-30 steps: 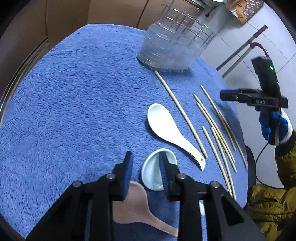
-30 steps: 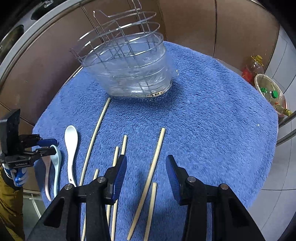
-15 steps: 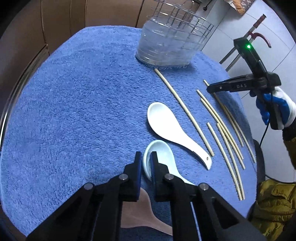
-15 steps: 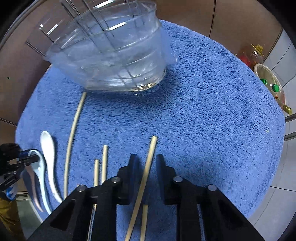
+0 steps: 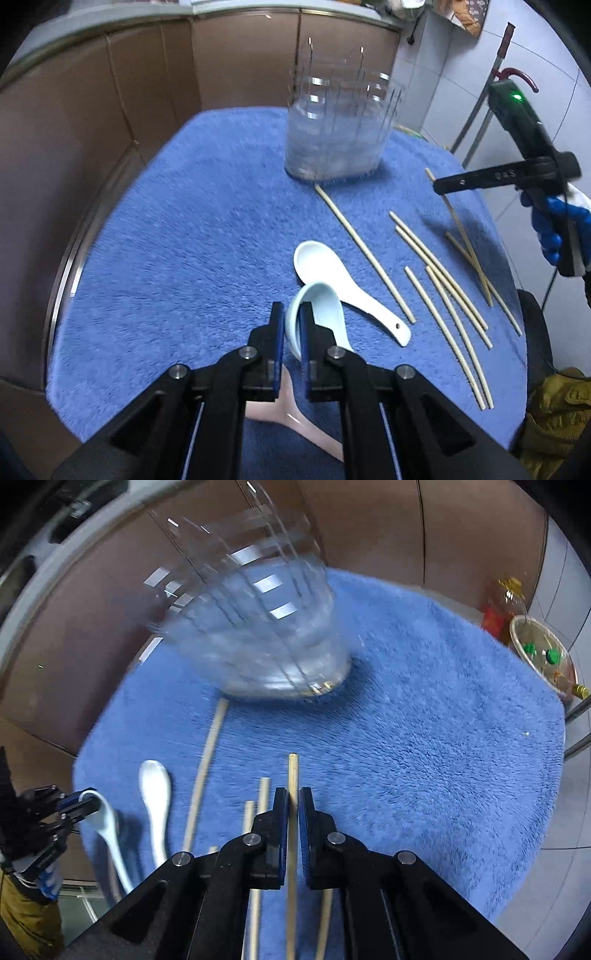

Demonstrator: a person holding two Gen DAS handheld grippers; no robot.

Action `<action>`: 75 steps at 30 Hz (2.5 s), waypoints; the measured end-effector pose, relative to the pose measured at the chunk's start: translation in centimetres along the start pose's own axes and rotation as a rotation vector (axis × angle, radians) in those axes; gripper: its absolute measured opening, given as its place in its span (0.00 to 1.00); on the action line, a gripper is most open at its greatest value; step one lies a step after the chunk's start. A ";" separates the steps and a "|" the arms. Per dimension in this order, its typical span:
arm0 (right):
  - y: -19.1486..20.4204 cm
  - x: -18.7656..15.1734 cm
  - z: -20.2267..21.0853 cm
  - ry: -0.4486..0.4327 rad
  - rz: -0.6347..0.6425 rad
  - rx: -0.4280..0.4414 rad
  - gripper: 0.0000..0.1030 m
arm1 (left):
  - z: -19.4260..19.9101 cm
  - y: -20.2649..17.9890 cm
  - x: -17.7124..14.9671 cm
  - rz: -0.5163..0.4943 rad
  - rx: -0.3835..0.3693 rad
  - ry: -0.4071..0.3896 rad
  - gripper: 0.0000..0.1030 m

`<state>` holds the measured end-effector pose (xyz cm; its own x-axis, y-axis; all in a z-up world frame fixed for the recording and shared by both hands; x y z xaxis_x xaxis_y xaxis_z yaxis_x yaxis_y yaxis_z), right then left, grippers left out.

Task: Organize utensils
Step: 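Carry the spoon into the utensil holder with the left gripper while the right drops the chopstick in, then grasp the white spoon with the left gripper while the right gripper grasps another chopstick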

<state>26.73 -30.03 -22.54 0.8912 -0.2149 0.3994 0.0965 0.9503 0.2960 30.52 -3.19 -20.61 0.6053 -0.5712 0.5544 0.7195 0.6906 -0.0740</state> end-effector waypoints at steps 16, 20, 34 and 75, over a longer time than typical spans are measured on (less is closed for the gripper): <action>6.0 0.8 14.4 -0.419 0.151 0.103 0.06 | 11.7 -0.7 5.0 0.190 0.174 -0.261 0.07; 6.7 4.1 18.4 -0.554 0.165 0.115 0.06 | 13.7 -1.1 9.5 0.215 0.230 -0.331 0.07; 7.7 14.0 19.8 -0.857 0.165 0.022 0.06 | 8.2 -2.1 23.0 0.268 0.497 -0.473 0.07; 5.0 1.8 21.4 -0.784 0.150 -0.001 0.26 | 12.0 -7.5 13.9 0.286 0.281 -0.457 0.43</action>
<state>19.28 -30.47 -1.75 0.3234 -0.1800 0.9290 0.0010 0.9818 0.1899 29.42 -10.97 -2.43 0.5093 -0.1401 0.8491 0.3947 0.9148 -0.0858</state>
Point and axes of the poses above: each gripper's, at about its wrist camera, not at the fingertips, and z roughly against the way its jaws point, y to its left, x to its top, the point moved 5 cm from there along -z, roughly the way its jaws point, and after that the axes turned 2 degrees about -x, right-handed, at the moved point
